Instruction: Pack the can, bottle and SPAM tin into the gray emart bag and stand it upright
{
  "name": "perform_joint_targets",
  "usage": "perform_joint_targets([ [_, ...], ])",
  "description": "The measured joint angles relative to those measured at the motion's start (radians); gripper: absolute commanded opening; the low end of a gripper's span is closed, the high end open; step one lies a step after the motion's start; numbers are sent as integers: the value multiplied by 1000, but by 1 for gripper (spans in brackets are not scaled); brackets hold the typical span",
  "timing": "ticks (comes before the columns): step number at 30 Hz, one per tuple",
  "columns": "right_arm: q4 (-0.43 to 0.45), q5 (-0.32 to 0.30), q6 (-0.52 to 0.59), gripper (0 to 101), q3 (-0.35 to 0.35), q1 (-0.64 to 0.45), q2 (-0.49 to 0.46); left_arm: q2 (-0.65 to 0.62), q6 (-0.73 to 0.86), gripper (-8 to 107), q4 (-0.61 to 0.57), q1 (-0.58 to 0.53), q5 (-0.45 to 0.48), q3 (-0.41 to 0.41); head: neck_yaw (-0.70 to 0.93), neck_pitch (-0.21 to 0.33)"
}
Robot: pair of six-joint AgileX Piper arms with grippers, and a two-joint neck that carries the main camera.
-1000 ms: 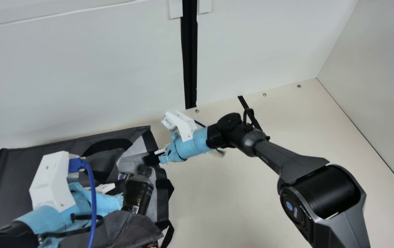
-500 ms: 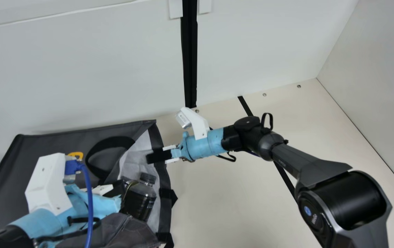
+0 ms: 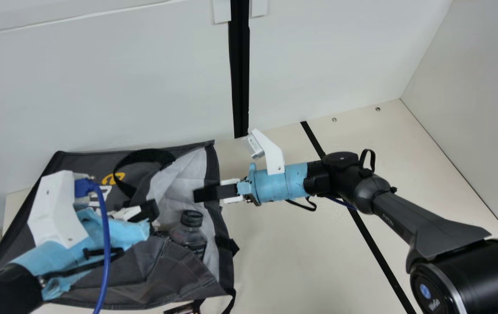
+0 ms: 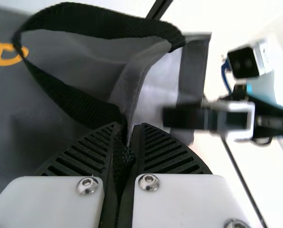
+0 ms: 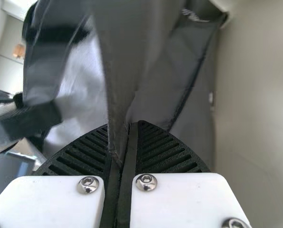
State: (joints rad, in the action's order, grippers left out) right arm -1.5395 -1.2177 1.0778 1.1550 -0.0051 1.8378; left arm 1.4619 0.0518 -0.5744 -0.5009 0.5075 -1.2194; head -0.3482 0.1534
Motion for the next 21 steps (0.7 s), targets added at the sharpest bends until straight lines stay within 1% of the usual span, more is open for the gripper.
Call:
perform_joint_targets([
  [4, -24, 0, -20, 0, -30, 6, -47, 2, 2, -8, -17, 2, -28, -23, 0, 0],
  [10, -60, -2, -52, 0, -58, 14, -129, -4, -10, -8, -11, -2, -48, -62, 0, 0],
  [21, -121, -2, -133, 0, -62, 2, -262, -24, -44, -8, 29, -18, -55, -126, 0, -2],
])
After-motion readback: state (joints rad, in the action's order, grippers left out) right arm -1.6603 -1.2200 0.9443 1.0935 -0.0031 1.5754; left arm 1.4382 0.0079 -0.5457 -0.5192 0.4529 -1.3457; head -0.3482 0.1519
